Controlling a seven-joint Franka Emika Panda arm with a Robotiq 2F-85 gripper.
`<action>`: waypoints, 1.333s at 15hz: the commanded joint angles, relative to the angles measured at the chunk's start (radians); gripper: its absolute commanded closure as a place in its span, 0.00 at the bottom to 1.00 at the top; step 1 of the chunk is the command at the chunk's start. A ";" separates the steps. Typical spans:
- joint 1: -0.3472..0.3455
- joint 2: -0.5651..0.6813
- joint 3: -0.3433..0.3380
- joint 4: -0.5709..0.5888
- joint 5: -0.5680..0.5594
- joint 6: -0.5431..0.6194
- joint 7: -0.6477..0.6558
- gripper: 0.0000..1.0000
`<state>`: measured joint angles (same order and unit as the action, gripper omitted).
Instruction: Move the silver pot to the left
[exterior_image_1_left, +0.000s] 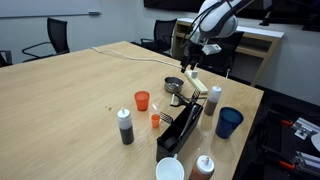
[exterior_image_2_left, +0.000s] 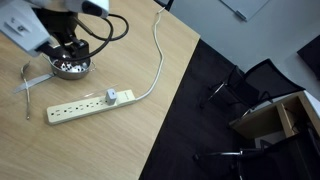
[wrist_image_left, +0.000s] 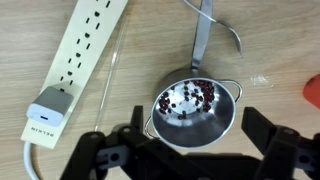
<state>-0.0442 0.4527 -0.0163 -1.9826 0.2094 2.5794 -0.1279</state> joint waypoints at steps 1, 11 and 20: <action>-0.022 0.015 0.021 0.012 -0.016 0.015 0.015 0.00; -0.054 0.087 0.051 0.057 0.092 0.051 0.083 0.00; -0.063 0.261 0.037 0.161 0.096 0.096 0.196 0.00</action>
<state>-0.0919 0.6752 0.0083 -1.8640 0.3049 2.6794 0.0385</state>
